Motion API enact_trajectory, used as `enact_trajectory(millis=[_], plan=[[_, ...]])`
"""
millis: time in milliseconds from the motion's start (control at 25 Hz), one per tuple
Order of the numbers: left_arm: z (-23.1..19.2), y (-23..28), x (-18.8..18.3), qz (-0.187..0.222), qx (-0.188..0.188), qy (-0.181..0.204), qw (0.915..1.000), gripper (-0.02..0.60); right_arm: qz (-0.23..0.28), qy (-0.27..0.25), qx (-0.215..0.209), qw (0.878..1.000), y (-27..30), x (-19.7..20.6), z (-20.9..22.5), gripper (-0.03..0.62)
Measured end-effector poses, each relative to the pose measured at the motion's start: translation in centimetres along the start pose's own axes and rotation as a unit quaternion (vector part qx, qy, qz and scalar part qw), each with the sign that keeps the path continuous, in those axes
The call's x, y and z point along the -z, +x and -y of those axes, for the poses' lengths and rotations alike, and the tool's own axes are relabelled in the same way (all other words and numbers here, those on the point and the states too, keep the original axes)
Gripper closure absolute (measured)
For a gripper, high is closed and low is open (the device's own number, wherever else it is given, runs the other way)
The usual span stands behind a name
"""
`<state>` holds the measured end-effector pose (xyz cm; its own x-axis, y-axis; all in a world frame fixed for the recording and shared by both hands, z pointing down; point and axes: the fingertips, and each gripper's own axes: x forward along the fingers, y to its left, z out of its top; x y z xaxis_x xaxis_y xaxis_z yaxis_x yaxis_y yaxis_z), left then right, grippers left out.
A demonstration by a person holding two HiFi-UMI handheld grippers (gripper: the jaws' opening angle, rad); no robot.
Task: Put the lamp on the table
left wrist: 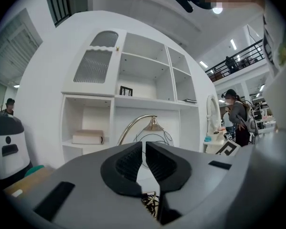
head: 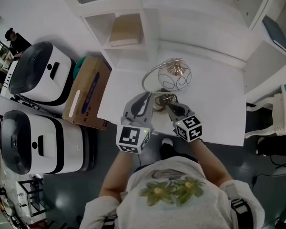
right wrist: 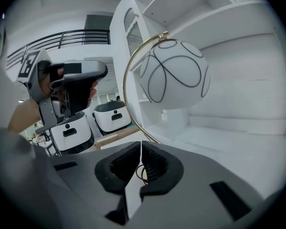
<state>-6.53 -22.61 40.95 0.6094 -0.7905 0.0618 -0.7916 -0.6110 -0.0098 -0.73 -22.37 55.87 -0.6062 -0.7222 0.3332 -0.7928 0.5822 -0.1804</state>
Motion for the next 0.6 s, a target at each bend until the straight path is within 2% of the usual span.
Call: enact_trajectory(millis=[240,600], plan=[[1.8,-2.0,0.4,0.009,0.024,-0.043,0.9987,0.554,0.031,0.014,-0.013,0.999,-2.2,-1.9,-2.8,0.563],[4.0,-5.0,4.5,-0.037,0.029,-0.106,0.9932,0.554,0.060,0.021,-0.014,0.998,-6.7,-3.2,-7.0,0.565]])
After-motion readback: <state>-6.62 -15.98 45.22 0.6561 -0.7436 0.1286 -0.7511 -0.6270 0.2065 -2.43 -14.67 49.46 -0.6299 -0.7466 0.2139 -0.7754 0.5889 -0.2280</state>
